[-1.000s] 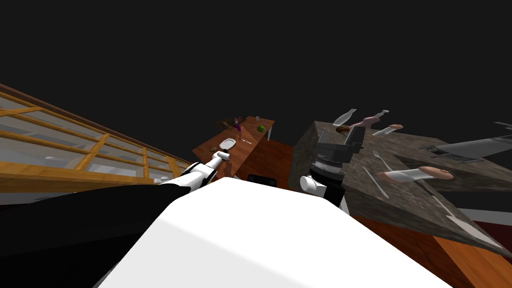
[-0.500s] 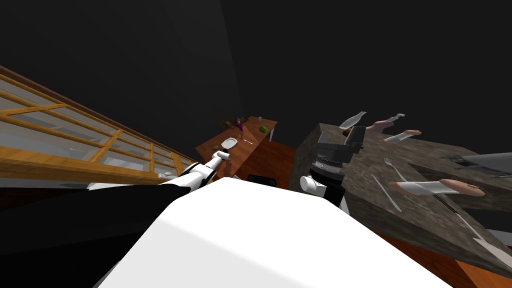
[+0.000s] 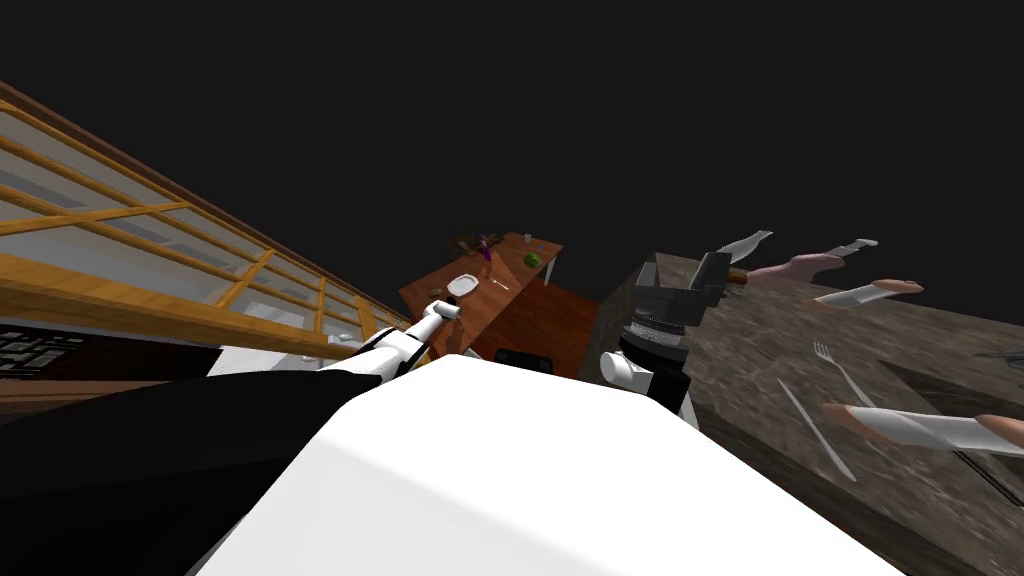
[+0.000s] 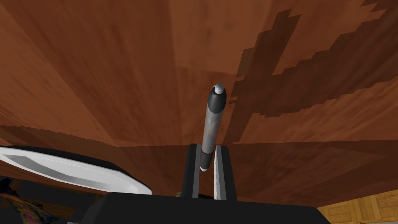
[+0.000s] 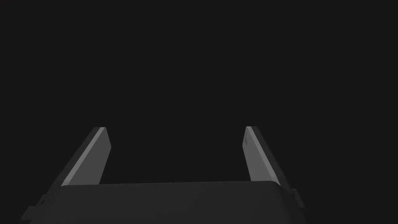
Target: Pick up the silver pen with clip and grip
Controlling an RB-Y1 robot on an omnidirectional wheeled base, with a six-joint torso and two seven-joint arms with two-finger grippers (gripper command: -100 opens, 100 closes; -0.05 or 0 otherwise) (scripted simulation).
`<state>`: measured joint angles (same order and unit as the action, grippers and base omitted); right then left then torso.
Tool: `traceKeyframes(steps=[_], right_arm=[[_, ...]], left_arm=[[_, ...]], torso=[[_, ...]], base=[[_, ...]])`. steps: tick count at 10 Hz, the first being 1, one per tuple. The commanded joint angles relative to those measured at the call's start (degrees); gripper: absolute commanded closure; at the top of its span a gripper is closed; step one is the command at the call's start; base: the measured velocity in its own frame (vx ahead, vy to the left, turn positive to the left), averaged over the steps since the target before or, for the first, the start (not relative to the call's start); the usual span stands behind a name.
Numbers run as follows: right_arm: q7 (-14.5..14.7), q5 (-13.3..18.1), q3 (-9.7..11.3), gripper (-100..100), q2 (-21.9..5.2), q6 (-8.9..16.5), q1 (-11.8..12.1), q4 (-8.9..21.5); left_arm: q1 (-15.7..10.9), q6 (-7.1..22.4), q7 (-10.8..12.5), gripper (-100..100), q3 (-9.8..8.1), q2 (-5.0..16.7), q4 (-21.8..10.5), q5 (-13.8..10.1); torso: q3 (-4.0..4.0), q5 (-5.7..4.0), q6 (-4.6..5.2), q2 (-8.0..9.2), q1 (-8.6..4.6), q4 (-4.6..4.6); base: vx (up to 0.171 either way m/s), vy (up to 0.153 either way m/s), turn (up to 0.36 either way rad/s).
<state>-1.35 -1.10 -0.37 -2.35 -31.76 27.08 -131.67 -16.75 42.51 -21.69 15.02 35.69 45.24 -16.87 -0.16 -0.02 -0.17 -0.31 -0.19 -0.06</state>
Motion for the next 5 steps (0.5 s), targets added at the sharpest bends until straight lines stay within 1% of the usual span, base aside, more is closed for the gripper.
traceKeyframes(steps=[1,3,4,5], right_arm=[[0.0,0.0,0.0,0,0.0,0.0,0.0,0.0],[0.0,0.0,0.0,0,0.0,0.0,-0.01,0.0],[0.0,0.0,0.0,0,0.0,0.0,-0.01,0.0],[0.0,0.0,0.0,0,0.0,0.0,-0.02,0.0]], left_arm=[[0.78,0.75,-1.11,100,0.68,0.67,2.4,-0.9],[1.7,1.51,-2.39,100,1.52,1.45,5.31,-1.94],[1.49,1.3,-1.83,100,1.25,1.2,4.49,-1.53],[1.54,1.39,-1.95,0,1.3,1.21,4.65,-1.59]], torso=[[0.0,0.0,0.0,0.0,0.0,0.0],[-0.02,0.02,0.07,-0.03,-0.01,0.0],[0.0,0.02,0.07,0.0,0.0,0.01],[0.05,0.03,0.1,0.09,0.12,0.03]], base=[[0.085,-0.072,0.243],[0.062,-0.068,0.144],[0.022,-0.033,0.032],[0.004,-0.007,-0.006]])
